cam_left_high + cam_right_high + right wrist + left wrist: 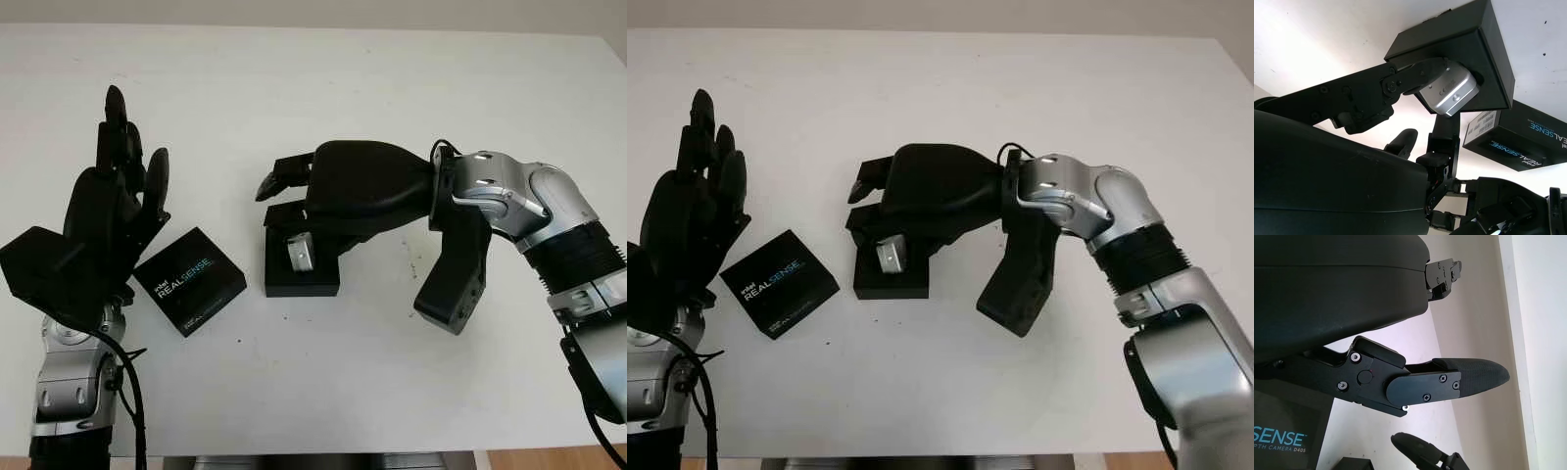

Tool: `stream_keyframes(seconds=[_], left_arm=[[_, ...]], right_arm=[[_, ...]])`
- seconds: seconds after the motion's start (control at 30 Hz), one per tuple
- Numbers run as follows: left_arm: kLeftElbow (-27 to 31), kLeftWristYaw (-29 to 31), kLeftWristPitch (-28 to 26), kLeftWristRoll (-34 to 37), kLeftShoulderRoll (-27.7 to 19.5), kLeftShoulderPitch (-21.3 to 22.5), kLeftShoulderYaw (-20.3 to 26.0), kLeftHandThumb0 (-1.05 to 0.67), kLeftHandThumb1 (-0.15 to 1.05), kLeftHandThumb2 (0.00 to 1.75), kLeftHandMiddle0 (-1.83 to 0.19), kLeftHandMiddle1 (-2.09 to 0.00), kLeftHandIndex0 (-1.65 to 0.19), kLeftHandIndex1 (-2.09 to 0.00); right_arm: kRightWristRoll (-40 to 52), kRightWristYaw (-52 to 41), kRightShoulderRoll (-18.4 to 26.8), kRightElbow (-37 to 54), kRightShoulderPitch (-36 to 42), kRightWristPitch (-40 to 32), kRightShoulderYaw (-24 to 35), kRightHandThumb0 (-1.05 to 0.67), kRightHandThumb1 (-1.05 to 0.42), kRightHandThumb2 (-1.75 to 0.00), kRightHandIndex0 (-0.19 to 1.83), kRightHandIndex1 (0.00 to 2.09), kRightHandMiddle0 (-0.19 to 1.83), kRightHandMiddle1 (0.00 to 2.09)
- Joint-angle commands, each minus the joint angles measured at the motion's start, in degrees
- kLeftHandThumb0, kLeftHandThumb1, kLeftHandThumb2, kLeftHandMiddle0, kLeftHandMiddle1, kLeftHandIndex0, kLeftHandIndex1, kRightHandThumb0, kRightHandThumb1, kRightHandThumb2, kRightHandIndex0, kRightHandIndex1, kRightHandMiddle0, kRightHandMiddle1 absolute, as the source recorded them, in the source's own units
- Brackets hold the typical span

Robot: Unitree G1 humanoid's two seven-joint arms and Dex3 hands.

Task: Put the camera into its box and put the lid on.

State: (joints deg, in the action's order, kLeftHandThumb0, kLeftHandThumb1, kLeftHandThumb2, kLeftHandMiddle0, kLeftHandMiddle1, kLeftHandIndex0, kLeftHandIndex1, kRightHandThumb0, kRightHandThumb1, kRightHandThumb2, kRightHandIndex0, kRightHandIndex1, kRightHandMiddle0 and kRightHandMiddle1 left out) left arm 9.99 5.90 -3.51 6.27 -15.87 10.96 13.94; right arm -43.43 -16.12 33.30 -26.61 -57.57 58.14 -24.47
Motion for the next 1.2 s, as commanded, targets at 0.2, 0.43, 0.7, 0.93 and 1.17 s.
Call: stream_keyframes(seconds=[0.2,0.43,0.7,0.93,1.17], left_arm=[[1.87,-0.17,-0.43,-0.26,-0.20,-1.11,0.26,-0.78,1.05,0.53,0.19,0.00,0.19,0.00],[0.84,0.19,-0.16,-0.28,-0.46,-0.56,0.19,-0.80,1.05,0.51,0.19,0.00,0.19,0.00],[0.20,1.24,-0.03,0.23,-0.62,-0.30,0.23,-0.78,1.05,0.52,0.19,0.00,0.19,0.00],[0.03,1.86,-0.11,0.23,-1.03,-0.33,0.31,-0.80,1.05,0.52,0.19,0.00,0.19,0.00],[0.62,1.98,-0.79,0.17,-1.12,-0.46,0.54,-0.79,1.05,0.52,0.19,0.00,0.19,0.00]], right_arm=[[-1.22,1.31,0.52,-0.13,-0.28,0.58,-0.38,-0.44,-0.93,-0.06,0.07,1.04,0.43,1.50],[0.82,1.57,0.87,-0.88,0.17,0.28,0.61,-0.51,-0.97,-0.06,0.05,1.10,0.40,1.53],[1.38,4.13,1.20,-1.39,0.97,-0.04,1.85,-0.50,-0.95,-0.05,0.07,1.15,0.40,1.52],[2.18,8.35,1.19,-1.00,4.32,-1.96,4.14,-0.52,-1.00,-0.07,0.08,1.19,0.41,1.51],[3.98,12.96,0.18,0.23,10.27,-4.13,6.51,-0.53,-1.05,-0.07,0.06,1.19,0.41,1.66]])
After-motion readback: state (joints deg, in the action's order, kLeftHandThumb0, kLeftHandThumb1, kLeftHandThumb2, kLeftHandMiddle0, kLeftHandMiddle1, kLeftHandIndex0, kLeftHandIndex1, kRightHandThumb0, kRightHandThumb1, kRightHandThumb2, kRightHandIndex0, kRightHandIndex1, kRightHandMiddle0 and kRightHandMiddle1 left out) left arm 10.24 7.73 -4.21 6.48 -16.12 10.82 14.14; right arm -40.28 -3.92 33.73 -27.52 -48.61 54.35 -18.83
